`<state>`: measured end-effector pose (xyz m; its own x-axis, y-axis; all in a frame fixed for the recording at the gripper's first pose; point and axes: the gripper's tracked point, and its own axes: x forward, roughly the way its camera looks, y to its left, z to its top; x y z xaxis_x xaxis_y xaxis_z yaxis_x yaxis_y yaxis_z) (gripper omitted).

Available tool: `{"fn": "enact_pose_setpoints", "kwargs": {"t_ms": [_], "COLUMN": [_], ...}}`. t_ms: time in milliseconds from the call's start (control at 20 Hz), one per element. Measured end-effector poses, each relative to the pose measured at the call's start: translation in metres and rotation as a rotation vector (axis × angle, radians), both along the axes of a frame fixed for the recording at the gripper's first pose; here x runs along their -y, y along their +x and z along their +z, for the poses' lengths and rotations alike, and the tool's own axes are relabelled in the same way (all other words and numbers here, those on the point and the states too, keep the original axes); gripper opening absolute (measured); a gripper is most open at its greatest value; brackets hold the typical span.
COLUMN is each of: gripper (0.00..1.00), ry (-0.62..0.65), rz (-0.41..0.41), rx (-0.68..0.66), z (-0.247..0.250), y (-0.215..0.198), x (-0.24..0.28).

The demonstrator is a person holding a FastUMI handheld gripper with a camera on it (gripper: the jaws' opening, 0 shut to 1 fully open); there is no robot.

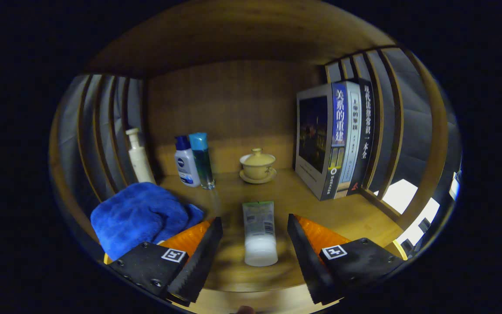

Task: Pull open the drawer, take out the items inside it, and place them on the countertop above the cabinet.

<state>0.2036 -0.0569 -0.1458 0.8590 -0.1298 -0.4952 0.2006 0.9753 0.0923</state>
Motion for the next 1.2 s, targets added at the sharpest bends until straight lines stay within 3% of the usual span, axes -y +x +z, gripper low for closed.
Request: {"fn": "enact_pose_setpoints", "kwargs": {"t_ms": [250, 550, 800, 1050, 1200], "gripper": [0.97, 0.97, 0.97, 0.97, 0.97], "ry": [-0.042, -0.080, -0.084, -0.114, -0.089], "rz": [-0.009, 0.030, 0.093, 0.160, 0.143], "rx": [0.137, 0.276, 0.343, 0.366, 0.345], "z": [0.060, 0.091, 0.082, 0.061, 0.041], "y": [-0.034, -0.105, -0.175, -0.218, -0.241], "x": [-0.030, -0.060, -0.094, -0.119, -0.110]}}
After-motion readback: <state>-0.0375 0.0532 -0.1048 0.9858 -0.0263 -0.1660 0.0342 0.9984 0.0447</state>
